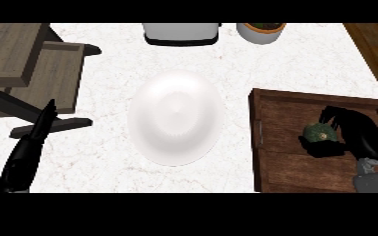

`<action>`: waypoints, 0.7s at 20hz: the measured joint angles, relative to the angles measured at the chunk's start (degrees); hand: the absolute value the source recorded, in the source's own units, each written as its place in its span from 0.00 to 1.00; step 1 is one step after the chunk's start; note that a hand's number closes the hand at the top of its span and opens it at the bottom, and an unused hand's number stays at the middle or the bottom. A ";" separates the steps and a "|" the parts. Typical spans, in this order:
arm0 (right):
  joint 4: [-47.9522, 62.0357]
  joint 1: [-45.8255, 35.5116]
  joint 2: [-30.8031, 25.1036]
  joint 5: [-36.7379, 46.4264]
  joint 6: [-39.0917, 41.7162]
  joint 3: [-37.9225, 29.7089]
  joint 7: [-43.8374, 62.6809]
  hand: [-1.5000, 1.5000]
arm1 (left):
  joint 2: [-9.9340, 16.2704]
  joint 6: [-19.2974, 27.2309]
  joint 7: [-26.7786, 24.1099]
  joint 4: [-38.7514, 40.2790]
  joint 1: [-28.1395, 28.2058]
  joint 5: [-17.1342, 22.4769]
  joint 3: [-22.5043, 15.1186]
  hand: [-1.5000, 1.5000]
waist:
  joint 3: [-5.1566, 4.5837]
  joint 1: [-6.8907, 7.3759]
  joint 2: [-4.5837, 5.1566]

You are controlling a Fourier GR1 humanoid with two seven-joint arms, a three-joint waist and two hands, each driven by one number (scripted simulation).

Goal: Pick the squash from the tray and place it in the plate

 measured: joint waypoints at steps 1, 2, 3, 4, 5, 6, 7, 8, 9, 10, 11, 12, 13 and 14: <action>-1.78 0.11 0.32 0.78 -1.19 -0.06 0.65 1.00 | -0.05 -0.03 -0.19 0.46 -0.22 -0.02 0.11 0.50 | 0.03 -0.07 0.03; -3.68 0.64 0.11 1.33 -2.00 -0.41 1.00 1.00 | -0.30 0.18 -1.15 0.41 0.61 -0.21 0.12 0.50 | 0.05 -0.06 0.04; -5.43 0.93 -0.19 2.02 -2.82 -0.70 1.25 1.00 | 0.06 -0.17 -0.11 0.06 -0.18 0.03 0.40 0.50 | 0.07 -0.14 0.05; -7.78 1.45 -0.12 2.73 -3.81 -0.79 1.73 1.00 | -0.06 0.04 0.39 -0.54 -0.04 -0.24 0.29 0.50 | 0.09 -0.21 0.03; -10.14 1.98 -0.05 3.29 -4.78 -0.82 1.80 1.00 | -0.33 0.26 -0.11 -0.12 0.22 -0.46 0.25 0.50 | 0.10 -0.29 0.02; -13.15 2.57 -0.18 3.44 -5.23 -0.87 1.82 1.00 | -0.22 0.12 0.40 -0.09 -0.19 -0.36 0.40 0.50 | 0.10 -0.48 -0.01; -15.80 2.77 -0.17 3.31 -5.61 -0.97 1.65 1.00 | -0.23 0.09 0.27 -0.50 0.32 -0.39 0.41 0.50 | 0.10 -0.47 -0.04; -18.77 3.47 -0.25 3.45 -6.01 -0.84 1.37 1.00 | -0.19 0.01 0.22 -0.66 0.62 -0.23 0.64 0.50 | 0.10 -0.52 -0.07; -21.76 3.74 0.11 3.35 -6.05 -0.32 1.37 1.00 | -0.15 -0.19 -0.10 -0.46 0.72 -0.13 0.73 0.50 | 0.10 -0.56 -0.09; -24.54 3.90 0.32 2.62 -5.61 0.09 1.09 1.00 | -0.39 -0.02 -0.10 -0.51 0.78 -0.35 0.56 0.50 | 0.10 -0.56 -0.09; -27.53 3.77 0.75 2.29 -4.92 0.99 1.44 1.00 | -0.33 -0.07 -0.37 -0.21 0.71 -0.42 0.63 0.50 | 0.10 -0.55 -0.09; -30.15 4.10 1.08 1.79 -4.37 1.65 1.40 1.00 | -0.19 -0.39 -0.17 -0.54 0.71 -0.19 0.78 0.50 | 0.09 -0.48 -0.08; -32.40 3.56 1.28 1.02 -3.00 2.35 1.87 1.00 | -0.35 -0.29 -0.05 -0.37 0.33 -0.42 0.61 0.50 | 0.10 -0.41 -0.04; -34.26 3.16 2.24 1.30 -2.28 3.94 2.75 1.00 | -0.06 -0.63 -0.35 -0.02 0.22 -0.28 0.88 0.50 | 0.09 -0.26 0.00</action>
